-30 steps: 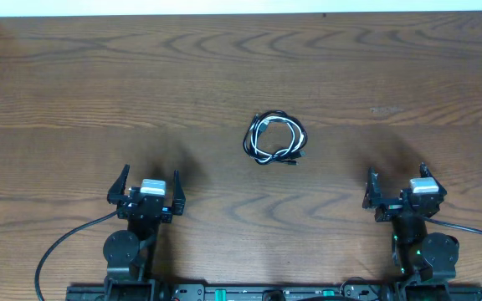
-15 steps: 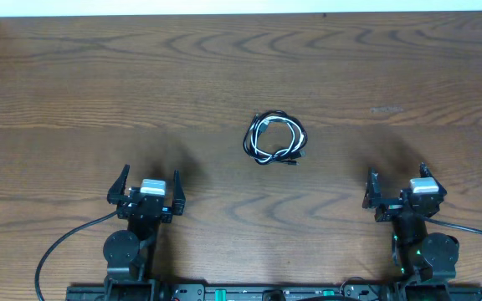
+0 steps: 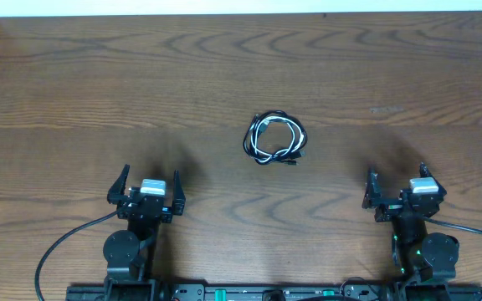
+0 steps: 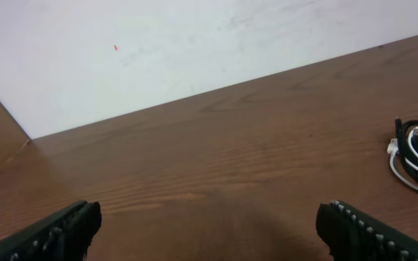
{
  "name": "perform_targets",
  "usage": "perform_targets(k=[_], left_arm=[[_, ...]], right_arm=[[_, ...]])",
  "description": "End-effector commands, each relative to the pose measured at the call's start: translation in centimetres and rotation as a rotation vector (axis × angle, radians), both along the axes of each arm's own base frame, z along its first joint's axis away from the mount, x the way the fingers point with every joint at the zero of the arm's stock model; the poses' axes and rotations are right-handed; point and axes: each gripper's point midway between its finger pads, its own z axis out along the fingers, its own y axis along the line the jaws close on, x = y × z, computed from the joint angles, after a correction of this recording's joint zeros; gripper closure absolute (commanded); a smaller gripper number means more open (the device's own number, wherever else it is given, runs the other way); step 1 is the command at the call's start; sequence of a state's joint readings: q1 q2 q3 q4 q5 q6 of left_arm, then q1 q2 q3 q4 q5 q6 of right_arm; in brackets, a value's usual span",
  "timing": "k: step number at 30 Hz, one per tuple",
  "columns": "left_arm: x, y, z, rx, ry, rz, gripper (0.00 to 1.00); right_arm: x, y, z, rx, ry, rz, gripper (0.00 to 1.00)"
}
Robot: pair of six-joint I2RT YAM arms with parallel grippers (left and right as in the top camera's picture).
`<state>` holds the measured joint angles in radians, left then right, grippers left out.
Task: Untangle cables
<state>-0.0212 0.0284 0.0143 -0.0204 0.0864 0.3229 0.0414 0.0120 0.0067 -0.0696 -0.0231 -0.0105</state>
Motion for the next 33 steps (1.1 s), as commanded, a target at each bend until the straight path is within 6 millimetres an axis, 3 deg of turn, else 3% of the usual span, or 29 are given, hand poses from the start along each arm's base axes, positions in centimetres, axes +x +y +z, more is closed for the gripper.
perform_targets(k=[1,33], left_arm=[[-0.13,0.02,-1.6,0.017,0.055,-0.004,0.0],[-0.11,0.07,-1.53,0.016,0.052,0.0,0.0]], right_arm=[[-0.02,0.01,-0.06,0.011,0.002,0.002,0.01],[-0.04,0.38,-0.01,0.087,0.005,0.018,0.01]])
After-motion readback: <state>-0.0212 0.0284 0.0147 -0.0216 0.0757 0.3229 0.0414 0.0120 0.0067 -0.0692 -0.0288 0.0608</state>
